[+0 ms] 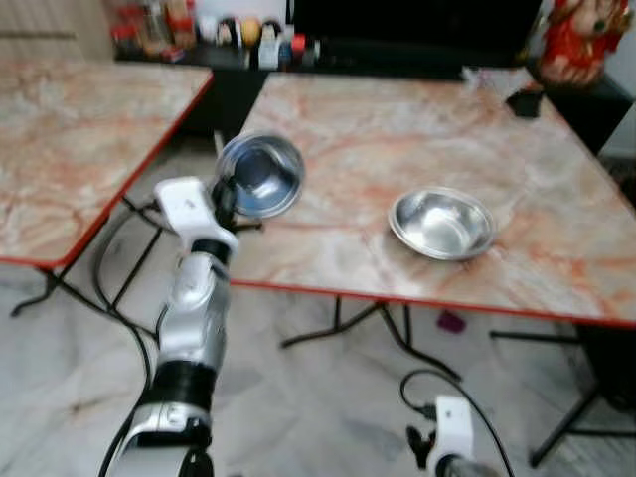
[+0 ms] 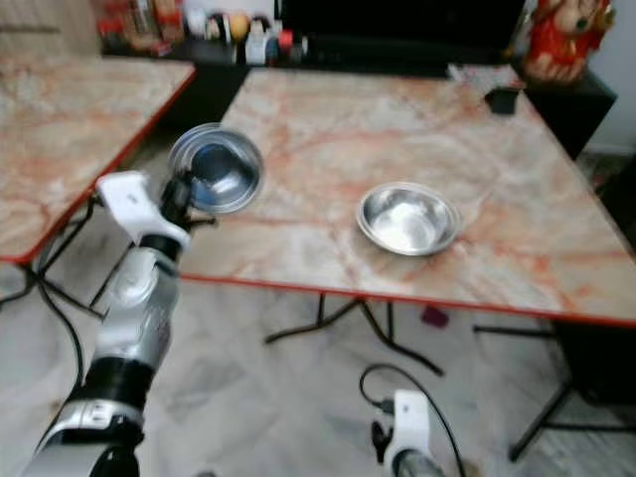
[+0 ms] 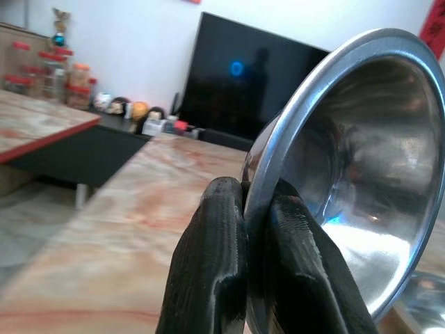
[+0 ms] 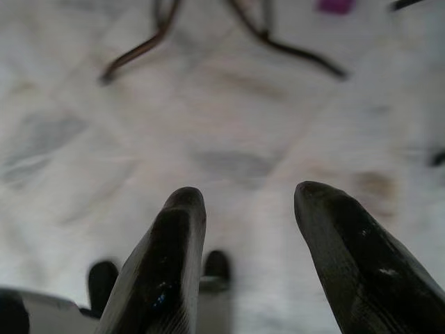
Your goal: Setting the table
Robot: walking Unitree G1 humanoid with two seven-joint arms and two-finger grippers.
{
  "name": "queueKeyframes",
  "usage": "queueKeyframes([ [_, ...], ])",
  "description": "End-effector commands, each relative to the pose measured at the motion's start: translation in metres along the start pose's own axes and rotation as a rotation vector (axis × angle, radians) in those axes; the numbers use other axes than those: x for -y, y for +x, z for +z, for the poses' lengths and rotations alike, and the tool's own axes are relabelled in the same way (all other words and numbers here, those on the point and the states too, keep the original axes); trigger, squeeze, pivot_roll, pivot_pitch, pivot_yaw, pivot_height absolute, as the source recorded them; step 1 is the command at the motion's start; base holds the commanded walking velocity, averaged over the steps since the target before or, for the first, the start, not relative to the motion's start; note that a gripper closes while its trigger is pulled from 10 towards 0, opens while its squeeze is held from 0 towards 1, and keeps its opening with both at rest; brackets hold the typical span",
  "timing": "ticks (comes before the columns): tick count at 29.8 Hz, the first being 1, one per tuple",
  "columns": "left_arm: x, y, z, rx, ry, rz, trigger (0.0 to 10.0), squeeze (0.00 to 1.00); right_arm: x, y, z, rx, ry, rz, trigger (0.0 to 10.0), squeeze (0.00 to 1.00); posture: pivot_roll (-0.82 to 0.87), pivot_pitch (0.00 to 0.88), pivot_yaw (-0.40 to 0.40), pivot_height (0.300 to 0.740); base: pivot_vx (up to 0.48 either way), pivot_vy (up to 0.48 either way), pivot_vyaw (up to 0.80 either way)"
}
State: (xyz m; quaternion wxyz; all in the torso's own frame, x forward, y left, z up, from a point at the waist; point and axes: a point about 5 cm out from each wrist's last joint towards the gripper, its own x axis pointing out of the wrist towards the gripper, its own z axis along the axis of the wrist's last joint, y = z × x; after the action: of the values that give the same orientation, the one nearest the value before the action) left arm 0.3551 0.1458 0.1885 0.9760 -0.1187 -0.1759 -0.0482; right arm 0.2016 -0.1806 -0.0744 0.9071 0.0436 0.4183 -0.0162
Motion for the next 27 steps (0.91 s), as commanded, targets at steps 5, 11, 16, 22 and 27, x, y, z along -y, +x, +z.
queueKeyframes([
  [5,-0.018,-0.008,0.003,-0.004,0.028,0.044,10.0,0.0,-0.007,0.001,0.001,0.004,-0.016,0.022,10.0,0.0,0.09,0.096,-0.042,0.74,0.0,-0.442,0.0],
  [11,-0.031,-0.013,0.005,-0.007,0.044,0.082,10.0,0.0,-0.005,0.0,-0.001,0.0,0.012,0.013,10.0,0.0,0.09,0.116,-0.047,0.74,0.0,-0.439,0.0],
  [16,-0.043,-0.017,0.008,-0.007,0.048,0.124,10.0,0.0,-0.004,0.0,-0.002,-0.001,0.011,0.013,10.0,0.0,0.09,0.124,-0.054,0.74,0.0,-0.404,0.0],
  [22,-0.057,-0.025,0.004,-0.034,0.052,0.187,10.0,0.0,-0.001,0.0,-0.001,0.0,0.008,0.008,10.0,0.0,0.09,0.129,-0.062,0.74,0.0,0.0,0.0],
  [27,-0.061,-0.031,0.001,-0.045,0.02,0.208,10.0,0.0,0.001,0.0,0.0,0.003,0.006,0.005,10.0,0.0,0.09,0.132,-0.069,0.74,0.0,0.0,0.0],
])
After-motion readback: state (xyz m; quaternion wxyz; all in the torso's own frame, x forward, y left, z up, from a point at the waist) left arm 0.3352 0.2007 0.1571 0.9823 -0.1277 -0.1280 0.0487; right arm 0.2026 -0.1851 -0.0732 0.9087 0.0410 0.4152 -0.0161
